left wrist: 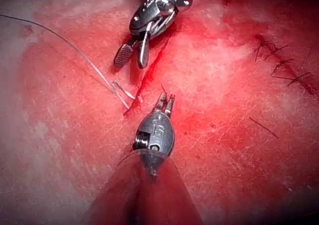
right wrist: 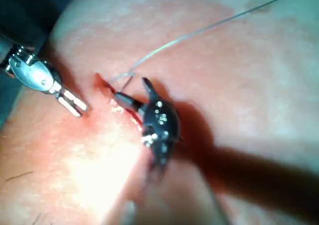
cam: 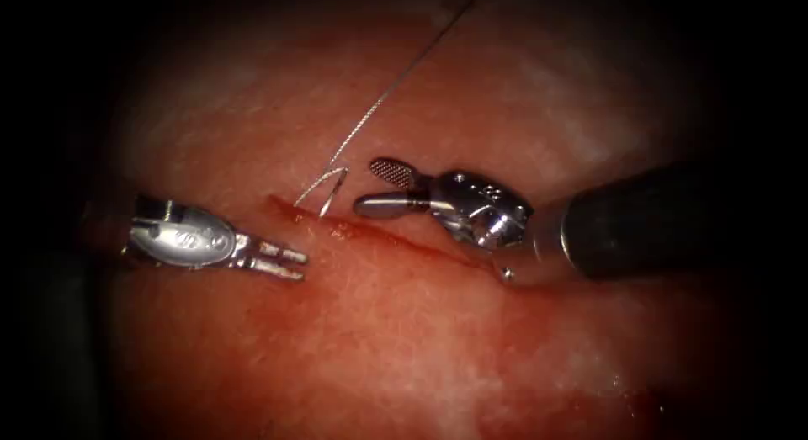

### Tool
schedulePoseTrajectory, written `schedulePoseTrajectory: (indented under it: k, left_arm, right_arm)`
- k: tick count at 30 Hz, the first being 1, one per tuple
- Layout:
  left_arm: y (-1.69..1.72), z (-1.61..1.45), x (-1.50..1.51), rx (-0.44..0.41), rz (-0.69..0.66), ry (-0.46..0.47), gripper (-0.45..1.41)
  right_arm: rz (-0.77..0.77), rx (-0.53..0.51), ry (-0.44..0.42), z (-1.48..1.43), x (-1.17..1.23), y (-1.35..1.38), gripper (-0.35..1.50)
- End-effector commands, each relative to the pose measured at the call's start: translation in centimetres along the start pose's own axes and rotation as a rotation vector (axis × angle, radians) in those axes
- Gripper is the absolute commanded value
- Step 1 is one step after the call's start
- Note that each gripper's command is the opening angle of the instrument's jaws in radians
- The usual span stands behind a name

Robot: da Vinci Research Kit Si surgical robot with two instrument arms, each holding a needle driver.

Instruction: Wound Closure

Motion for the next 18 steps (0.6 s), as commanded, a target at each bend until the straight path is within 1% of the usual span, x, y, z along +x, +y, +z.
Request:
schedulePoseTrajectory:
  k: [1,4,7,13,16,18]
  left_arm:
    - [0.08,0.07,-0.08,-0.002,-0.015,-0.003,-0.45]
    - [0.02,0.05,-0.12,-0.001,-0.076,-0.002,-0.45]
    - [0.02,0.05,-0.13,-0.002,-0.175,0.0,-0.45]
    - [0.01,0.08,-0.01,-0.07,-0.431,0.03,-0.45]
    - [0.01,0.07,0.08,-0.121,-0.579,0.06,-0.45]
    - [0.02,0.07,0.12,-0.148,-0.657,0.058,-0.45]
  right_arm:
    - [0.004,0.003,-0.001,0.06,-0.12,-0.07,1.08]
    - [0.004,0.003,-0.001,0.06,-0.12,-0.08,1.1]
    - [0.005,0.004,-0.002,0.06,-0.12,-0.09,1.1]
    - [0.005,0.017,-0.004,0.05,-0.12,-0.11,1.1]
    - [0.005,0.021,-0.005,0.05,-0.12,-0.12,1.1]
    - [0.005,0.024,-0.005,0.05,-0.13,-0.13,1.08]
